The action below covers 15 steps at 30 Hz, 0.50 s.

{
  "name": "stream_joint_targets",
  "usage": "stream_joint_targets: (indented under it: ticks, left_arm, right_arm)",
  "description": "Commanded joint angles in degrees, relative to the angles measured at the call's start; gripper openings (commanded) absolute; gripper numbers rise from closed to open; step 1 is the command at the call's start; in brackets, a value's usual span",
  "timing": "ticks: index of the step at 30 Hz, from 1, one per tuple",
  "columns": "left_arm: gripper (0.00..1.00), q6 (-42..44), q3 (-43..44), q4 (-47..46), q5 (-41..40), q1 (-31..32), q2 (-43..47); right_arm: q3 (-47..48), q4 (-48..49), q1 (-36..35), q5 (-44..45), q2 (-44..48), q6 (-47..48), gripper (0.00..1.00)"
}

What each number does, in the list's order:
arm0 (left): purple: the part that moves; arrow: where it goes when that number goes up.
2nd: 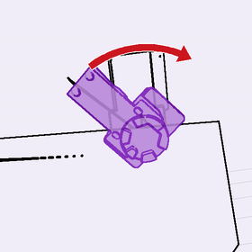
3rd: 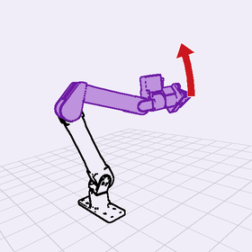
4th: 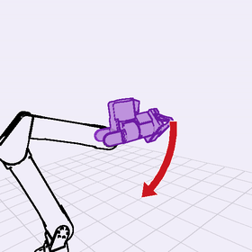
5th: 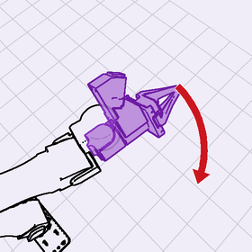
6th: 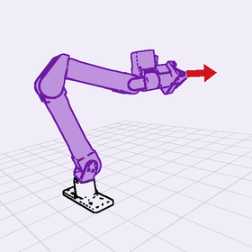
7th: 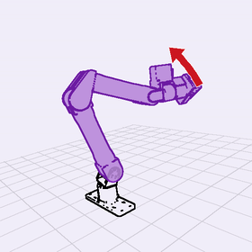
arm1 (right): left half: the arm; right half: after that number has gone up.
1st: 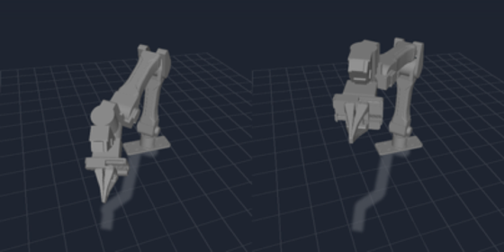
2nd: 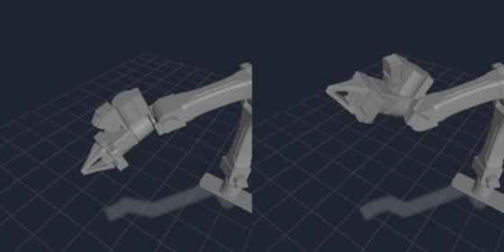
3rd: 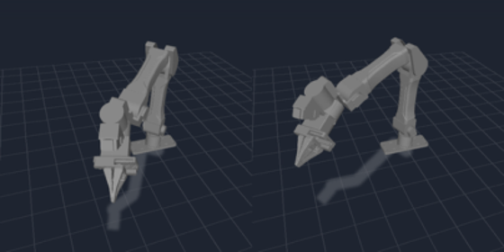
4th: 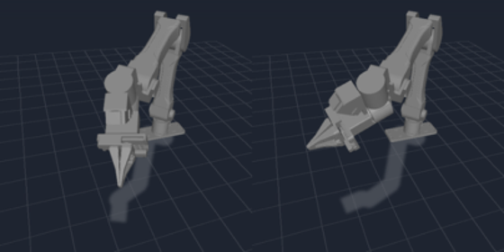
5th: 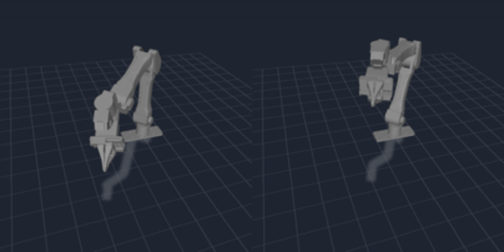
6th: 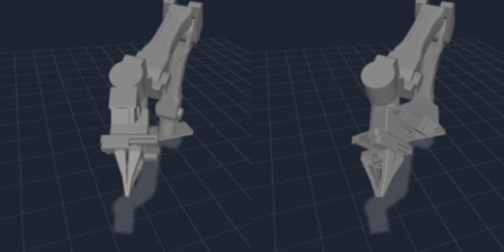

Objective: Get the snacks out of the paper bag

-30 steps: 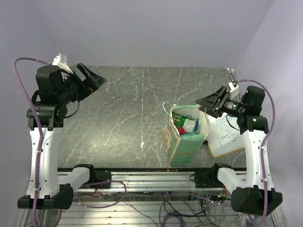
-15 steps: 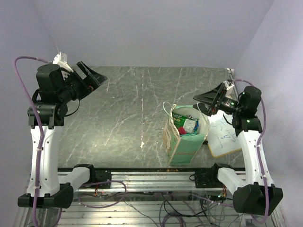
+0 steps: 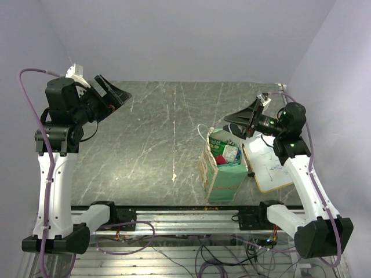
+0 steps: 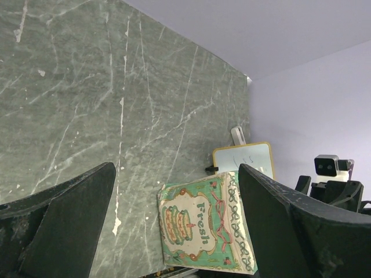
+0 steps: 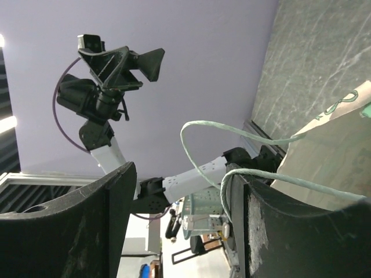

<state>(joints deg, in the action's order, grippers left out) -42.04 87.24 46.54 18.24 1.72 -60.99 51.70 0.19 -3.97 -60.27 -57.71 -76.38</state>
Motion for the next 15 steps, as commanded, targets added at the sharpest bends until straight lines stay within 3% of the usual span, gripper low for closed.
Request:
stream_joint_targets:
  ticks: [1,3,4,8,10,15]
  left_arm:
    - [0.98,-0.1,0.3,-1.5,0.7,0.2,-0.3]
    - [0.98,-0.2,0.3,-1.7,0.8,0.3,-0.4]
    - [0.98,-0.4,0.2,-1.8,0.8,0.3,-0.5]
    - [0.98,-1.1,-0.5,-2.8,1.2,0.3,-0.6]
    - [0.98,-1.4,-0.7,-3.1,1.5,0.3,-0.7]
    - [0.98,-0.9,0.4,-1.4,1.0,0.3,-1.1]
  right_arm:
    - [2.1,8.7,-2.4,1.8,-1.4,-4.9,0.59]
    - [5.0,10.3,-3.1,2.4,-2.8,-5.7,0.48]
    - [8.0,10.1,-3.2,2.6,-3.7,-5.2,0.36]
    - [20.4,-1.2,-3.2,3.0,-9.9,6.1,0.02]
    - [25.0,-4.2,-3.2,1.9,-13.5,8.8,0.0]
    - [30.4,-0.2,-3.2,-2.2,-20.5,8.2,0.0]
